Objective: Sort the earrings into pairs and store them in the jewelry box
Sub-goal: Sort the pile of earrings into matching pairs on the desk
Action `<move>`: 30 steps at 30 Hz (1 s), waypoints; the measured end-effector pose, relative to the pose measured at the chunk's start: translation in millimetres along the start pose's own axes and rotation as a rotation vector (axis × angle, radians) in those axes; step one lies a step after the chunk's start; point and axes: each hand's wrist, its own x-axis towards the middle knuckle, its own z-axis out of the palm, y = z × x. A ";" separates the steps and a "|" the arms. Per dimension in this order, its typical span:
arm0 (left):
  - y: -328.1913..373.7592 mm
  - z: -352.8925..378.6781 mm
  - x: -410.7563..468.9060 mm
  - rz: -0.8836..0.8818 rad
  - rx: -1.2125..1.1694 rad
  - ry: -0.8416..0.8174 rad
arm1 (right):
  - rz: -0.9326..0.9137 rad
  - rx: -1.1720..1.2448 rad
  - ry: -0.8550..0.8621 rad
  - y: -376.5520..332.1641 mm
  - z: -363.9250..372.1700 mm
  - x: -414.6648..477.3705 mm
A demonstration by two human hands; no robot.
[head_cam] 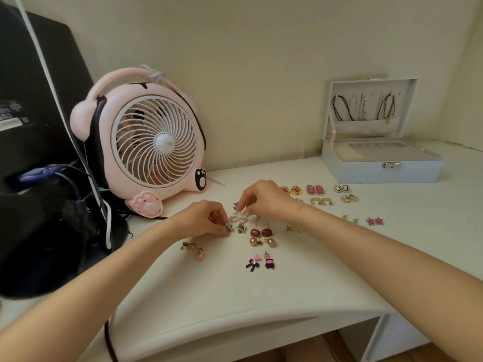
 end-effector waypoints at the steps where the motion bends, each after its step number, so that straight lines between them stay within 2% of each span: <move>1: -0.3 -0.6 -0.6 -0.001 -0.011 -0.008 | 0.005 0.017 0.008 0.1 -2.5 -0.3; 8: -1.1 0.9 -0.9 0.046 -0.041 0.003 | 0.005 0.012 -0.103 -1.0 2.0 -4.0; 19: 12.2 -4.5 0.6 0.109 0.291 0.063 | 0.007 0.025 -0.120 2.3 8.5 -2.8; 25: 8.3 2.8 3.9 0.063 0.251 0.053 | 0.005 0.018 -0.078 3.7 8.2 -0.9; 30: 2.8 -4.8 4.7 -0.003 0.084 0.186 | 0.008 0.041 -0.052 4.8 3.8 0.2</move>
